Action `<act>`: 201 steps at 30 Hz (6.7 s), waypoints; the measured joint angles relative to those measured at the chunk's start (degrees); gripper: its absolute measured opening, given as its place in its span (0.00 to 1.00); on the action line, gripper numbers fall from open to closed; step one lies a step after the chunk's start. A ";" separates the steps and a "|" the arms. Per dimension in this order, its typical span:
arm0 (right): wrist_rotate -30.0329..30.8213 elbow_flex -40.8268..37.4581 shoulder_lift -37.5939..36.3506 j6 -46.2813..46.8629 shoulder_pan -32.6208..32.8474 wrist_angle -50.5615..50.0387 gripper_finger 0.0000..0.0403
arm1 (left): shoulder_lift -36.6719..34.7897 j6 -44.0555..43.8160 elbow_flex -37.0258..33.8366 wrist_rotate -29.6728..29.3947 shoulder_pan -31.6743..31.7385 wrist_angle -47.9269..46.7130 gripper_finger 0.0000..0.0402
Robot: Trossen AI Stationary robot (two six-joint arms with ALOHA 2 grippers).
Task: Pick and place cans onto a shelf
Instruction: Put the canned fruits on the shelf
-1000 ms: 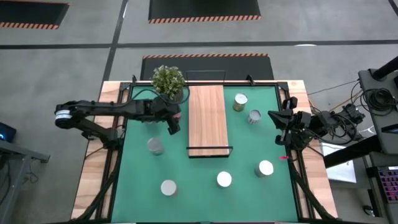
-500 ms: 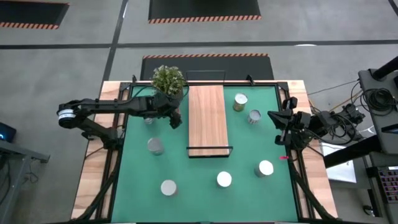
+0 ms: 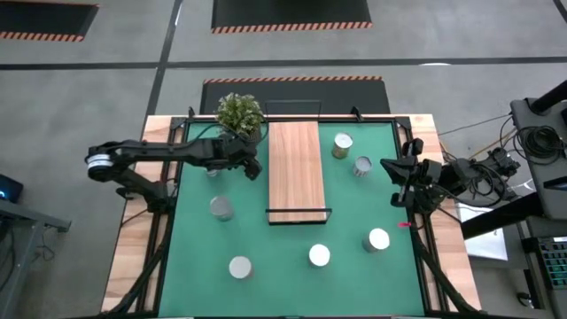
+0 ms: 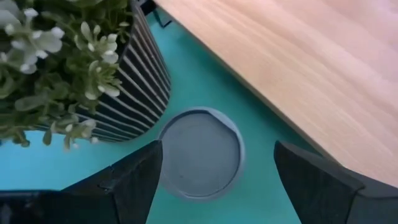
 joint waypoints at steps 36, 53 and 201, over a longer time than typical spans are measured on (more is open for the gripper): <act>0.01 0.00 -0.02 -0.44 0.00 -0.63 0.02 | 2.21 -5.43 -2.29 -1.95 0.04 0.83 0.72; -0.01 0.00 -0.02 -0.42 0.00 -0.72 0.02 | 4.01 -6.28 -2.32 -3.69 0.24 2.54 0.75; -0.01 -0.02 -0.07 -5.36 -0.02 -0.28 0.02 | 15.54 35.18 19.10 10.30 -4.06 4.44 0.67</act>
